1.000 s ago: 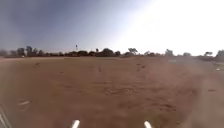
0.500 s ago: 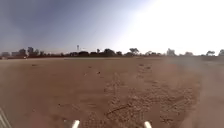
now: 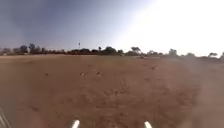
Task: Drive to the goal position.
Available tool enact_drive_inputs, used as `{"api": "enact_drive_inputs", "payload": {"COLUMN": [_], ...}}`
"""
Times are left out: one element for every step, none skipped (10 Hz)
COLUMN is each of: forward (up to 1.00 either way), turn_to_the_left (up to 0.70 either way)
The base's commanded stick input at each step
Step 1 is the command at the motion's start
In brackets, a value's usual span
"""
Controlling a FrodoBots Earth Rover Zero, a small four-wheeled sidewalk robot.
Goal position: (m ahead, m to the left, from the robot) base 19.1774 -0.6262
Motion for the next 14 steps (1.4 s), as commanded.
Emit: {"api": "enact_drive_inputs", "payload": {"forward": [1.00, 1.00, 1.00, 1.00, 1.00, 1.00, 1.00, 1.00, 1.00, 1.00, 1.00, 1.00, 1.00, 1.00], "turn_to_the_left": [0.00, 0.00, 0.00, -0.03, -0.32, -0.37, -0.22, 0.00, 0.00, 0.00, 0.00, 0.00, 0.00, 0.00]}}
